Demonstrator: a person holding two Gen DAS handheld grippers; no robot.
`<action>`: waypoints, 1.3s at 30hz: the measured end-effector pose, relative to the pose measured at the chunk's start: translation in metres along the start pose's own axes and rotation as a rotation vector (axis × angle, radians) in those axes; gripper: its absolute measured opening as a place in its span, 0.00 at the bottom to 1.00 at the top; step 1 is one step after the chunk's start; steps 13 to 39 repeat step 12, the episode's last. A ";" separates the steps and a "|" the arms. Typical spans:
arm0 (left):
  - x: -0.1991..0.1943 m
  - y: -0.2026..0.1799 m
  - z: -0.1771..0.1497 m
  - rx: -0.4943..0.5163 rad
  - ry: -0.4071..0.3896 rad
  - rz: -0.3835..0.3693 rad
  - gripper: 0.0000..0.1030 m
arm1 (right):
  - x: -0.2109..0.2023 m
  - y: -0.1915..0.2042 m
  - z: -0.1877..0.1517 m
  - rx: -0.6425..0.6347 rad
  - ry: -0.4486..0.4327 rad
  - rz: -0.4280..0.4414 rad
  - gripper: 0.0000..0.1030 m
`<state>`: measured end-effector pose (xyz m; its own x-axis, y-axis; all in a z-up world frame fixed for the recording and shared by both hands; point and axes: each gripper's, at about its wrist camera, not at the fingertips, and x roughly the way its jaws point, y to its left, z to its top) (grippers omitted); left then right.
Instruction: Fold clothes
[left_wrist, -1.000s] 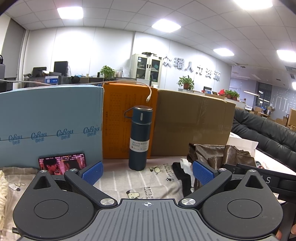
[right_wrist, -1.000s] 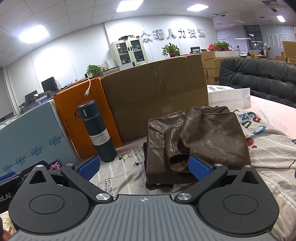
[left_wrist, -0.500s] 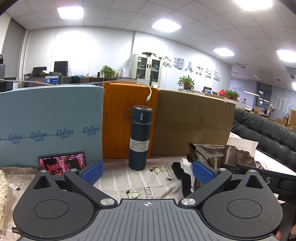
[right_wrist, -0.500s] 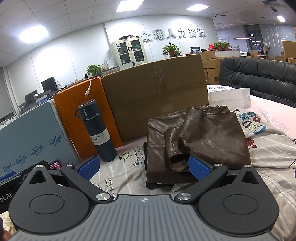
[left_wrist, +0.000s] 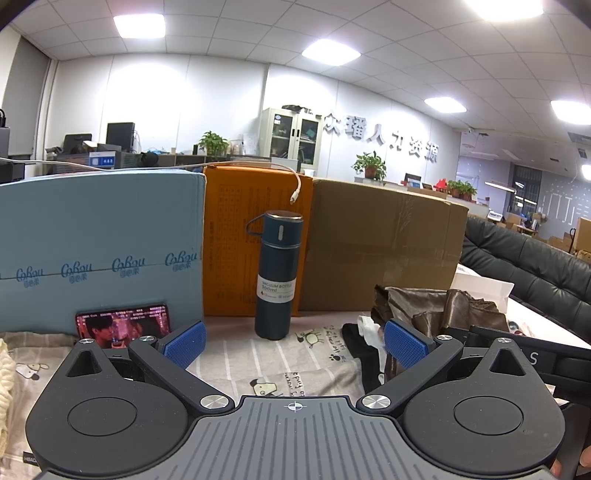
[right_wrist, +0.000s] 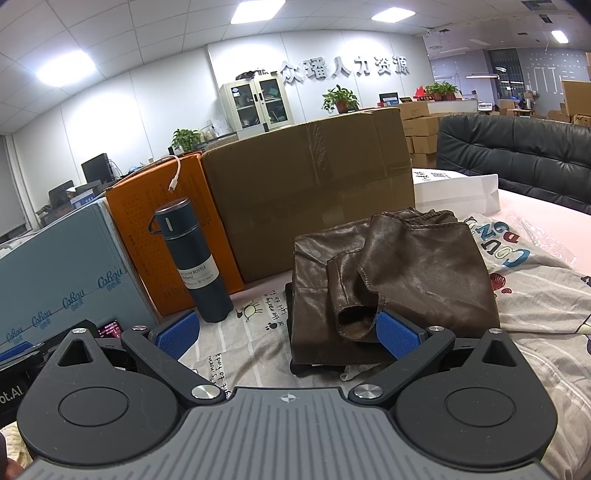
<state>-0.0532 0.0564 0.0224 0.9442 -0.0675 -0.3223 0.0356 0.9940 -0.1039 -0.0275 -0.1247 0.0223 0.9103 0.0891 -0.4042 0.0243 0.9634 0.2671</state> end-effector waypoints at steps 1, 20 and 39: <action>0.000 0.000 0.000 0.000 -0.001 0.000 1.00 | 0.000 0.000 0.000 -0.001 0.000 0.000 1.00; 0.000 0.001 -0.001 -0.005 0.002 -0.001 1.00 | 0.000 0.001 0.000 -0.005 0.004 -0.002 1.00; 0.000 0.001 -0.001 -0.005 0.002 -0.001 1.00 | 0.000 0.001 0.000 -0.005 0.004 -0.002 1.00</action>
